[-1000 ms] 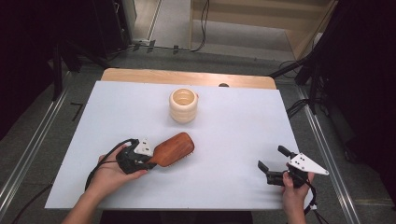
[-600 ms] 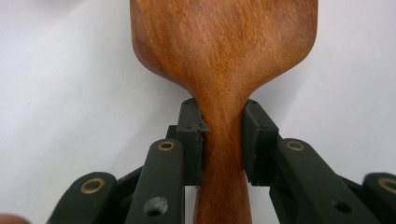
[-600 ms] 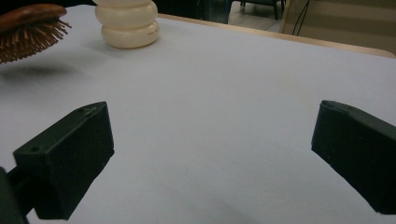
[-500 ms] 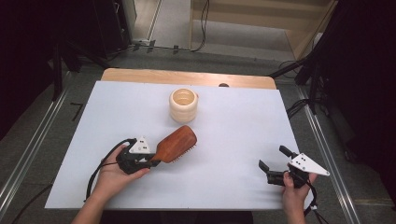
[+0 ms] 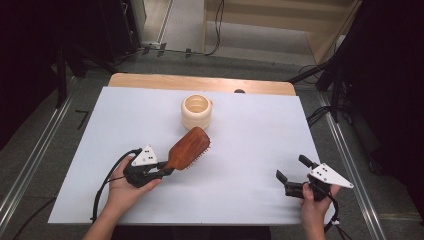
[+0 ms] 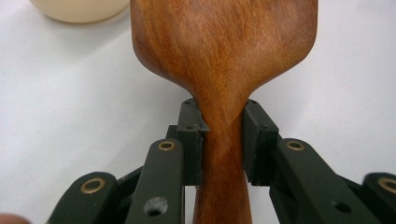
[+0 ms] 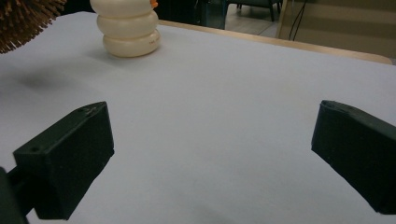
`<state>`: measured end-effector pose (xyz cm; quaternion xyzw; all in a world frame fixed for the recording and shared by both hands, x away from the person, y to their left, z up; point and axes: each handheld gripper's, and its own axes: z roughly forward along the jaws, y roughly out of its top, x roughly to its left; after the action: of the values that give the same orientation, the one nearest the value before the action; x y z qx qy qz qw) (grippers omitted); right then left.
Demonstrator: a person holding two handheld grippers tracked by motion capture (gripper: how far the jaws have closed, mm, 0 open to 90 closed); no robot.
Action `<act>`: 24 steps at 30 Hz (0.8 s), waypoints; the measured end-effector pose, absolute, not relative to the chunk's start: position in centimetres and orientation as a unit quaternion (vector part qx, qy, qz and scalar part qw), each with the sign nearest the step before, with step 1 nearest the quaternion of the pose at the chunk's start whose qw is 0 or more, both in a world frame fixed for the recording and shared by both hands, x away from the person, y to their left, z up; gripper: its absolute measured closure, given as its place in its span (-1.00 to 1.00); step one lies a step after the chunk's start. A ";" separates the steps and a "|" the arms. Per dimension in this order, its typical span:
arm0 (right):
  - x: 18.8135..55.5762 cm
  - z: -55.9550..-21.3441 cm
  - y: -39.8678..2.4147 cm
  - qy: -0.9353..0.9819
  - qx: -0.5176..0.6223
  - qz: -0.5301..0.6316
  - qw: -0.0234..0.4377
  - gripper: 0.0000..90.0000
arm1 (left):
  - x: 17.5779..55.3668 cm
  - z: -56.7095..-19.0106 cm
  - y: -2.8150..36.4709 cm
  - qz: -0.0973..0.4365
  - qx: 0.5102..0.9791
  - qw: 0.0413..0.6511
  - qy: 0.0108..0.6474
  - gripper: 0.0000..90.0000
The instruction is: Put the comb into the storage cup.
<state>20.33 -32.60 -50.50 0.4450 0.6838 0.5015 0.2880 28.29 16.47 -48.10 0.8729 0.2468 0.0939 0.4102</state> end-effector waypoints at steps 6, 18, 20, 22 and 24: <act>20.5 -49.5 -31.5 0.686 0.439 0.507 0.283 -1.00 | 27.9 -47.9 16.3 0.097 0.860 0.436 0.246 0.61; 21.2 -46.5 -29.3 0.689 0.423 0.521 0.273 -1.00 | 27.5 -47.7 15.6 0.124 0.834 0.480 0.244 0.61; 21.3 -46.0 -28.9 0.689 0.419 0.526 0.271 -1.00 | 27.4 -47.8 15.4 0.128 0.830 0.485 0.244 0.61; 21.5 -45.5 -28.6 0.688 0.415 0.531 0.269 -1.00 | 27.3 -47.8 15.1 0.132 0.826 0.490 0.245 0.61; 21.6 -45.1 -28.2 0.687 0.411 0.539 0.262 -1.00 | 27.3 -47.9 14.8 0.134 0.824 0.494 0.245 0.61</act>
<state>21.61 -28.23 -45.10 0.4106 0.6867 0.5395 0.2623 27.28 14.84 -47.91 0.8236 0.2446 0.1341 0.4938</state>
